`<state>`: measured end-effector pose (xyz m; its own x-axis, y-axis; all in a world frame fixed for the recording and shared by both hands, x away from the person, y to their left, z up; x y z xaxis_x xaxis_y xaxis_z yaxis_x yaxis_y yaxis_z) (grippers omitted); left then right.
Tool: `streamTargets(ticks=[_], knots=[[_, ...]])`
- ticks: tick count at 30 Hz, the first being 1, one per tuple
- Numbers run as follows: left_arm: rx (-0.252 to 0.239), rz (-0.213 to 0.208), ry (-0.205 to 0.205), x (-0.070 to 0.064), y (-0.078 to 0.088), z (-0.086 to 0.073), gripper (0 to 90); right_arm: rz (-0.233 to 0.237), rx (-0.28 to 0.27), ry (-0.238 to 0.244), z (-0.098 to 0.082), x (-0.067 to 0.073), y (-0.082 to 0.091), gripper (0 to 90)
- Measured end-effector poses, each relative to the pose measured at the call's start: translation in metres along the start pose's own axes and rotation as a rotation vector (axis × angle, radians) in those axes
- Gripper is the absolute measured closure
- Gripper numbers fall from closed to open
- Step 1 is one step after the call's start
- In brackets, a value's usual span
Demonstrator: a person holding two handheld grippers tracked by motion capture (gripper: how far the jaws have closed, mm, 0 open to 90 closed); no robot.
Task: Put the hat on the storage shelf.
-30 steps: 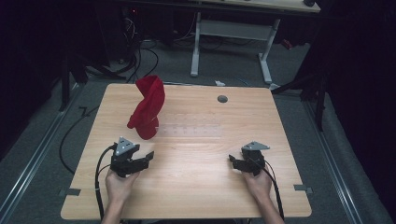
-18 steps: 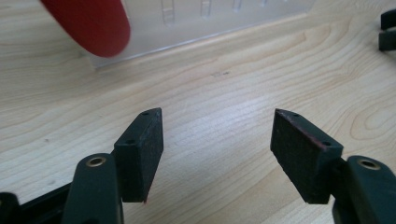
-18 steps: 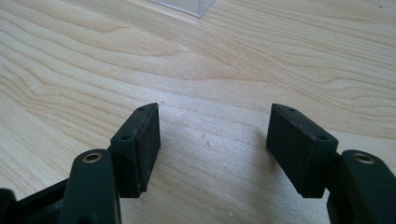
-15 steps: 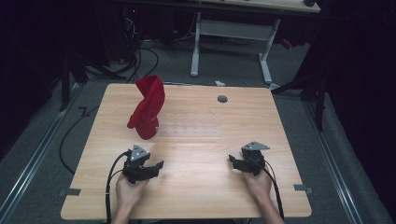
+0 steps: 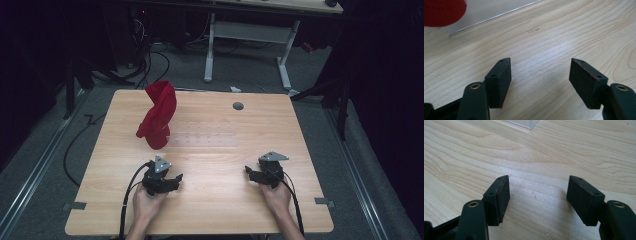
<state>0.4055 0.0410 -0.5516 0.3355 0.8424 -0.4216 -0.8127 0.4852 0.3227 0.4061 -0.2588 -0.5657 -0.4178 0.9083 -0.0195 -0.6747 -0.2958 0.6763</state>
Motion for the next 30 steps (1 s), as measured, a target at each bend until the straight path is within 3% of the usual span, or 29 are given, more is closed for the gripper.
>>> streamTargets(ticks=[6, 15, 30], knots=[[-0.008, 0.013, 0.007, 0.003, -0.004, 0.000, 34.7, 0.000, -0.001, 0.003, 0.000, 0.000, 0.000, 35.3], [-0.007, 0.035, -0.030, 0.007, -0.011, -0.005, 33.0, 0.000, 0.000, 0.003, 0.000, 0.000, 0.000, 35.3], [-0.006, 0.015, -0.021, 0.006, -0.012, -0.006, 27.3, 0.000, 0.001, 0.003, 0.000, 0.000, 0.000, 35.3]])
Point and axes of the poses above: each handheld gripper's, and its own axes: y roughly backward along the jaws, z roughly out of its top, x roughly to its left, the point moved 5 cm from there along -y, roughly forward along the jaws, and after that the axes turned 1 degree about -x, right-handed, at the moved point
